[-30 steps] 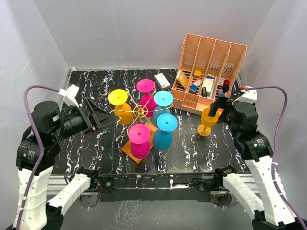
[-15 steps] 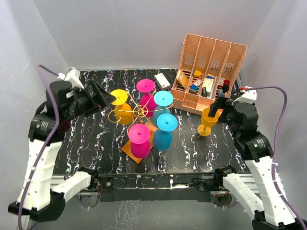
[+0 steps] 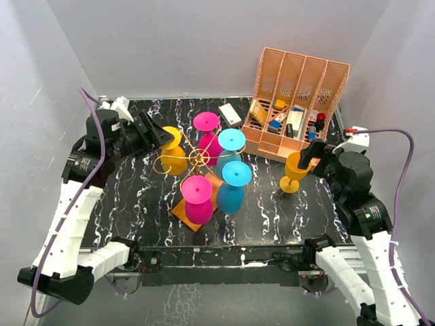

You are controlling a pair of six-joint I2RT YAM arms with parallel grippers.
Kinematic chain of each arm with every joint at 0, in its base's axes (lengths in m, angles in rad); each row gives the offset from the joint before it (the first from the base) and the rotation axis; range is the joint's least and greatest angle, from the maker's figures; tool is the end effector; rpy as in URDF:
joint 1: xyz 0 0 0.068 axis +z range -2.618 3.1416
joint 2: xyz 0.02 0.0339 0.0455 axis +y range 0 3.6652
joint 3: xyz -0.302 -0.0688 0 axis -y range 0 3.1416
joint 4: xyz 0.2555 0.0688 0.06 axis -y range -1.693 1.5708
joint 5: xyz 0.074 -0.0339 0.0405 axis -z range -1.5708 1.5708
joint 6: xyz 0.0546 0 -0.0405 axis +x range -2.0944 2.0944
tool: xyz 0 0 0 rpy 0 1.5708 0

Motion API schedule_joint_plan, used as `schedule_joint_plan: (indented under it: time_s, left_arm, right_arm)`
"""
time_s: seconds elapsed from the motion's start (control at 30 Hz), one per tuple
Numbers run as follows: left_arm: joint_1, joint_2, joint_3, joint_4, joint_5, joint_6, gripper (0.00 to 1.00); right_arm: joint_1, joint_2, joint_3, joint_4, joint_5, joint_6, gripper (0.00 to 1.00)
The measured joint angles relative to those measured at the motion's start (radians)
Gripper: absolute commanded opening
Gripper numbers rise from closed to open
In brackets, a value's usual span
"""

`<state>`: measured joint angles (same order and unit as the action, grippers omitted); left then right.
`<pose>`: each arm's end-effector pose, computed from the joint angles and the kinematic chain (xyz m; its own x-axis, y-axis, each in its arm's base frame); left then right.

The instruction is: Take the wine glass off the wine glass rack

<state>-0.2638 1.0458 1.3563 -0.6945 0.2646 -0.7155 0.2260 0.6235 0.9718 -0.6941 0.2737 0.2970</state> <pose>0.2000 -0.0688 0.4626 -0.5916 -0.4961 -0.6355 0.1294 0.7197 -0.6822 0.1140 0.0111 0.3905 -0.3065 0.2186 -0.9264 0.1274 0.9739 0.1877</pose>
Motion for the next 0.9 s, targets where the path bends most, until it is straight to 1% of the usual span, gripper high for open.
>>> schedule_joint_plan:
  time_s: [0.23, 0.4, 0.57, 0.8, 0.9]
  left_arm:
    - [0.0, -0.019, -0.009, 0.016, -0.025, 0.006, 0.59]
    - [0.0, -0.024, -0.016, 0.028, -0.036, 0.007, 0.45]
    - [0.0, -0.029, -0.016, 0.042, -0.037, 0.008, 0.37]
    - [0.0, -0.039, -0.016, 0.041, -0.044, 0.004, 0.24]
    - [0.0, -0.044, -0.015, 0.045, -0.044, -0.006, 0.19]
  right_arm:
    - [0.0, 0.0, -0.002, -0.006, -0.011, 0.0, 0.99]
    - [0.0, 0.0, -0.006, -0.009, -0.011, 0.0, 0.99]
    - [0.0, -0.001, -0.006, -0.012, -0.011, -0.002, 0.99]
    - [0.0, -0.001, -0.006, -0.013, -0.011, -0.005, 0.99]
    - [0.0, -0.001, -0.006, -0.013, -0.011, -0.006, 0.99]
